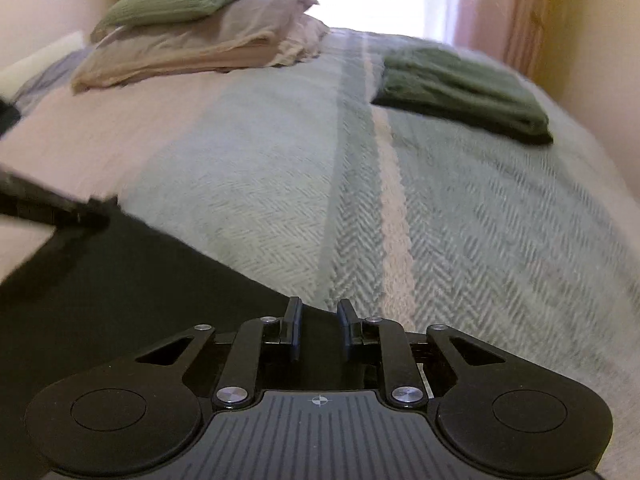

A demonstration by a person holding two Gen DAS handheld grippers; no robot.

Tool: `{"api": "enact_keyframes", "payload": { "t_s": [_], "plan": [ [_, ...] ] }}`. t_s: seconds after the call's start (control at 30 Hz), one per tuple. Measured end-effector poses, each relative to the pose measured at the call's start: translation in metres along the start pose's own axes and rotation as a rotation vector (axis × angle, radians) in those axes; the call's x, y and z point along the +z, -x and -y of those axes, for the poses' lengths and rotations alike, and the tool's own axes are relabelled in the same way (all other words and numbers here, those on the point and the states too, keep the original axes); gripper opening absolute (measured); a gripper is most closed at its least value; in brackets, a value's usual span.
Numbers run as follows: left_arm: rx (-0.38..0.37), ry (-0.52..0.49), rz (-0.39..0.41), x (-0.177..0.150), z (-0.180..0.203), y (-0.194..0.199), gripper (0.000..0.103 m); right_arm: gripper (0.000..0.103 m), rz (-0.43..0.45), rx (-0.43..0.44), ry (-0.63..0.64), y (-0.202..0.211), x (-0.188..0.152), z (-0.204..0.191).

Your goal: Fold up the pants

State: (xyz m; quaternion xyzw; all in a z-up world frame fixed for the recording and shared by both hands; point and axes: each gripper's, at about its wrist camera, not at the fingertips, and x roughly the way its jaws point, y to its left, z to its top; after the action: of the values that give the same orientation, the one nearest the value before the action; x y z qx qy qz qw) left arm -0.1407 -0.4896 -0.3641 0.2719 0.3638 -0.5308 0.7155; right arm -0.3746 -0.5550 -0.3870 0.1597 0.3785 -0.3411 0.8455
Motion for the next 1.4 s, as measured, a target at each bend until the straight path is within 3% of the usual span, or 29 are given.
{"api": "enact_keyframes", "payload": {
  "t_s": [0.07, 0.13, 0.23, 0.37, 0.5, 0.6, 0.7, 0.83, 0.93, 1.0, 1.1, 1.2, 1.4],
  "plan": [
    [0.001, -0.009, -0.009, 0.002, 0.0, 0.005, 0.016, 0.015, -0.022, 0.026, -0.05, -0.007, 0.006, 0.011],
    [-0.014, 0.045, -0.031, 0.007, -0.008, 0.017, 0.016, 0.015, -0.044, 0.051, -0.13, -0.003, 0.018, 0.025],
    [-0.023, 0.112, -0.053, 0.01, -0.02, 0.046, 0.016, 0.015, -0.041, -0.015, -0.212, 0.032, 0.031, 0.038],
    [-0.067, 0.143, -0.09, -0.009, -0.012, 0.091, 0.016, 0.015, 0.002, 0.017, -0.132, 0.093, 0.026, 0.025],
    [-0.106, 0.155, -0.161, -0.042, 0.016, 0.114, 0.016, 0.015, -0.075, 0.042, -0.056, 0.123, -0.004, -0.001],
    [-0.065, 0.147, -0.219, -0.071, 0.039, 0.105, 0.017, 0.015, -0.183, 0.026, -0.048, 0.114, -0.032, -0.008],
    [-0.013, 0.152, -0.21, -0.079, 0.052, 0.099, 0.017, 0.015, -0.229, 0.002, 0.006, 0.092, -0.05, -0.011],
    [0.032, 0.19, -0.243, -0.071, 0.056, 0.11, 0.017, 0.015, -0.235, 0.004, 0.031, 0.096, -0.043, -0.011],
    [0.04, 0.208, -0.249, -0.072, 0.061, 0.124, 0.017, 0.015, -0.175, 0.009, -0.002, 0.118, -0.036, -0.011],
    [0.056, 0.202, -0.262, -0.075, 0.067, 0.126, 0.017, 0.015, -0.134, 0.063, -0.025, 0.131, -0.036, -0.013],
    [0.088, 0.203, -0.273, -0.082, 0.075, 0.122, 0.017, 0.015, -0.191, 0.103, -0.036, 0.123, -0.052, -0.018],
    [0.11, 0.21, -0.27, -0.084, 0.078, 0.12, 0.017, 0.015, -0.182, 0.097, 0.025, 0.116, -0.061, -0.023],
    [0.118, 0.22, -0.264, -0.086, 0.08, 0.118, 0.017, 0.015, -0.188, 0.113, 0.016, 0.111, -0.062, -0.019]
  ]
}}
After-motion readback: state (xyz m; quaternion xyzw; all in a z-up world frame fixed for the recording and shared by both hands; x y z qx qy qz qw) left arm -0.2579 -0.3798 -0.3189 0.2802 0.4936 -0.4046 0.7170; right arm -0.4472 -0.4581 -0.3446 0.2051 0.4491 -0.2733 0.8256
